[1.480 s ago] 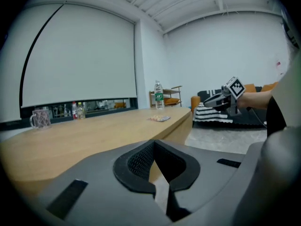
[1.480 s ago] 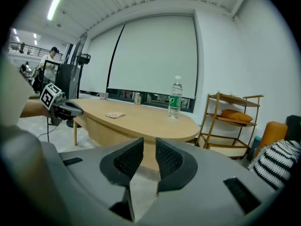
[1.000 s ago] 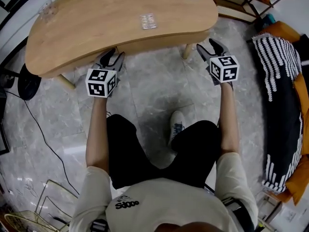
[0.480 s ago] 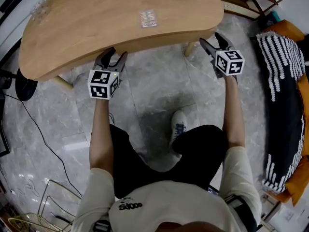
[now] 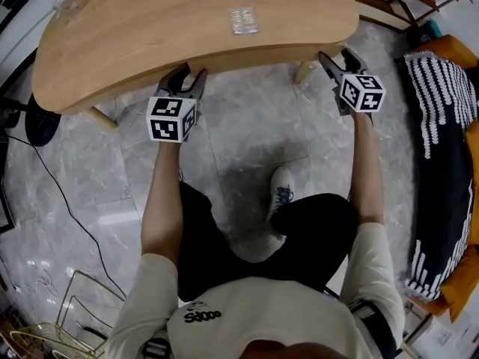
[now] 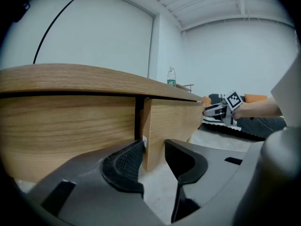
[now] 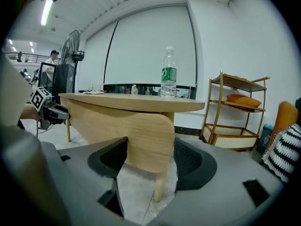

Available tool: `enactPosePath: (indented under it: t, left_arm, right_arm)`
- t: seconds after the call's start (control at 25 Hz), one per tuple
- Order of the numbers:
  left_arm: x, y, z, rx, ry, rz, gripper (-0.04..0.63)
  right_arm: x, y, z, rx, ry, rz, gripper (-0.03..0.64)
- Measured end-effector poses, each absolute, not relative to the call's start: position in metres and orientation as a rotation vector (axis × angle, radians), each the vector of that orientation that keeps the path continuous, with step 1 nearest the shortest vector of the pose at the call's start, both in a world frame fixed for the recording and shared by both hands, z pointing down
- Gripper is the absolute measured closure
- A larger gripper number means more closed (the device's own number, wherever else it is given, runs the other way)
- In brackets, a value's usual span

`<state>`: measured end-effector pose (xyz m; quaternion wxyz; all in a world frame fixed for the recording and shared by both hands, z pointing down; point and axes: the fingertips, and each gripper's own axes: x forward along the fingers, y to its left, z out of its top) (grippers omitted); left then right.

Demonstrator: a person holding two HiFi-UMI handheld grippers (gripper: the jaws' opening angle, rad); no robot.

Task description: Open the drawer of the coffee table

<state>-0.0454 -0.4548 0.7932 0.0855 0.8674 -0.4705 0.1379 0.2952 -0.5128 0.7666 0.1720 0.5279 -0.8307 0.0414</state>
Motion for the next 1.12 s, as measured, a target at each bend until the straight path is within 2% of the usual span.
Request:
enactPosePath:
  t: [0.88, 1.12]
  left_arm:
    - [-0.042, -0.417, 0.792, 2.655, -1.159, 0.45, 0.457]
    - [-0.036, -0.417, 0.778, 2.705, -1.172, 0.403, 0.375]
  right_arm:
    - [0.301, -0.472, 0.768, 1.54, -2.323, 0.128, 0.319]
    - [0.298, -0.475, 0.774, 1.463, -2.325, 0.109, 0.319]
